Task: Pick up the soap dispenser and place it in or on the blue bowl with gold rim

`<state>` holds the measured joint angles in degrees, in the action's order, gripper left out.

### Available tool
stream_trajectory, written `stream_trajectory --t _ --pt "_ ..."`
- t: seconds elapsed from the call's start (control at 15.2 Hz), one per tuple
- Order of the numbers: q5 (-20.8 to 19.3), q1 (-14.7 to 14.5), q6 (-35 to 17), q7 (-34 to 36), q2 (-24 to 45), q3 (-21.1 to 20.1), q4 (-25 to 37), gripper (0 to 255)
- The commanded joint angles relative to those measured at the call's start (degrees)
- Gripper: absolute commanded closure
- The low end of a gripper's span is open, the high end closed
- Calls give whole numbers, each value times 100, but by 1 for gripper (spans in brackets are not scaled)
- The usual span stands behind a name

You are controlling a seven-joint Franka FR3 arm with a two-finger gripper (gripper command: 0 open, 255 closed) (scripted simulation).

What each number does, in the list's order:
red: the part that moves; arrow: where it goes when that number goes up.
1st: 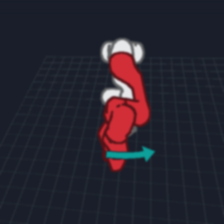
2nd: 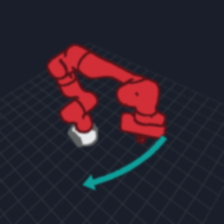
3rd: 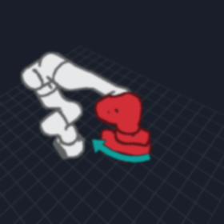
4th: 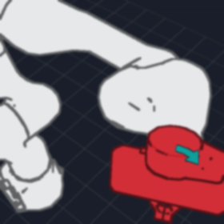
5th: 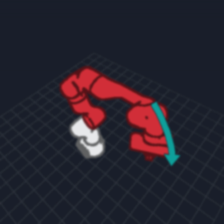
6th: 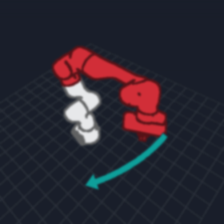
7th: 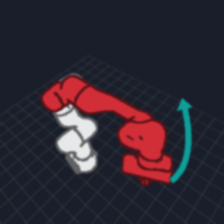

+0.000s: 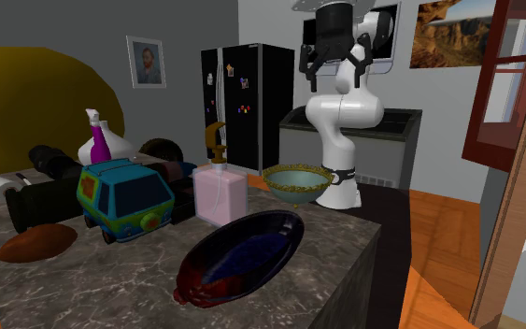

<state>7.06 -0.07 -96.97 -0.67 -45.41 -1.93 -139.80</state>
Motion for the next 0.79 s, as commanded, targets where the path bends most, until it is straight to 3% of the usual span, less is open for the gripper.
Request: stream_trajectory --t 0.0,0.73 --pt "0 0 0 0 0 0 0 0" --pt "-149 432 -1677 -1284 1014 1330 -197 0"
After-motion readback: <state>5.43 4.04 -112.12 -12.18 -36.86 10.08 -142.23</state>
